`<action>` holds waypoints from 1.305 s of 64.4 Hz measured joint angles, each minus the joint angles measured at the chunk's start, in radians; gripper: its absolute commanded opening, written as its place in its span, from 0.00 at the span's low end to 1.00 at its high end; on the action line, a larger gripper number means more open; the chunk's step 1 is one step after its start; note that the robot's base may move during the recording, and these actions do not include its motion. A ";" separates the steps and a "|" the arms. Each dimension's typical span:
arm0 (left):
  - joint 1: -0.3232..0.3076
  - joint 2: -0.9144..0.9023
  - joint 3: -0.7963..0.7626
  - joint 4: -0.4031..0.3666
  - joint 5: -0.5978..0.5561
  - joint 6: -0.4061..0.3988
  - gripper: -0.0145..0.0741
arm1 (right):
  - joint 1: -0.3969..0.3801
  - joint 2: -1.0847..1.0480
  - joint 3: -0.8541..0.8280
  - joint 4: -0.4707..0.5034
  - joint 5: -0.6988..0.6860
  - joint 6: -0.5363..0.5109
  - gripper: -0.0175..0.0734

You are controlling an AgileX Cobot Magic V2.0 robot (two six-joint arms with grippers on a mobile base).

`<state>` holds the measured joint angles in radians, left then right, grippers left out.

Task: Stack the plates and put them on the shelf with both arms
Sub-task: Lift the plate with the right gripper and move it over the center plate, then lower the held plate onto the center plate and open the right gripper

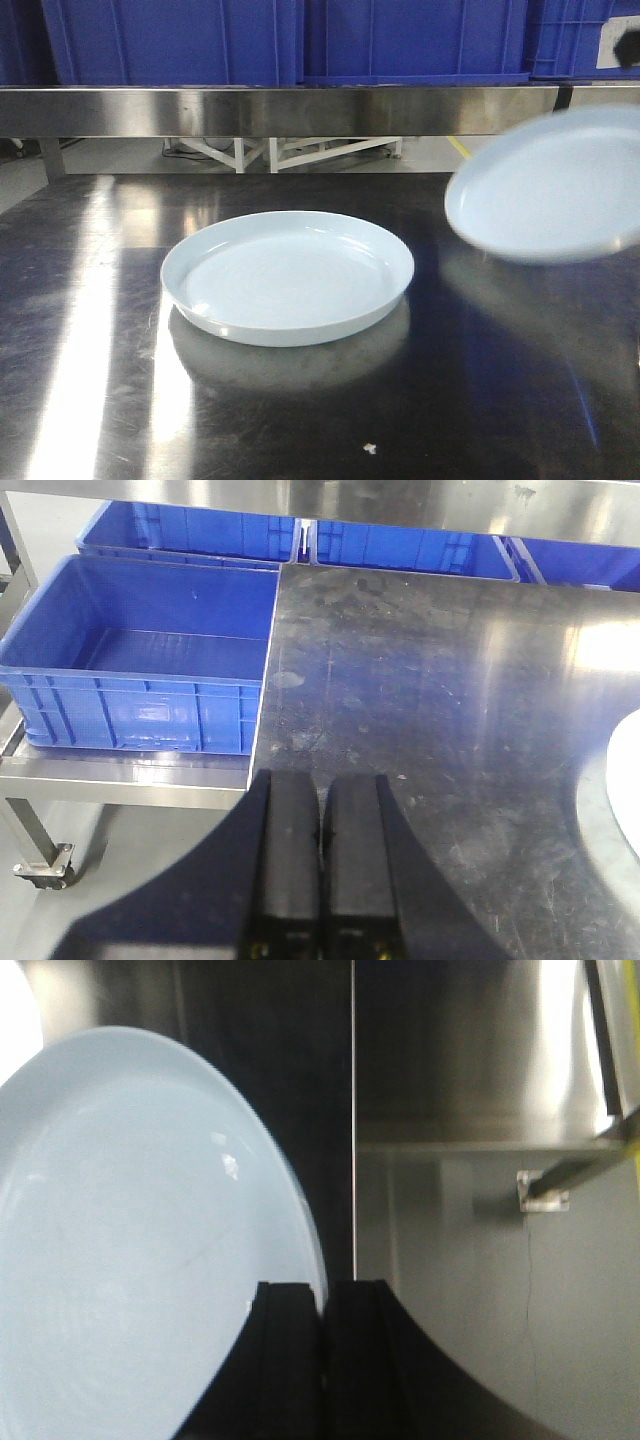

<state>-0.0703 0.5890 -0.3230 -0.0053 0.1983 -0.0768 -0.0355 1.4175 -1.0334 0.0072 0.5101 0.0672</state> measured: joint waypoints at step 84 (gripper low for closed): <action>0.000 0.000 0.000 0.000 0.000 0.000 0.26 | 0.513 0.239 -0.154 0.090 -0.051 0.000 0.21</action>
<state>-0.0703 0.5890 -0.3230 -0.0053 0.1983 -0.0768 0.4775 1.6566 -1.1869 0.0970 0.4592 0.0672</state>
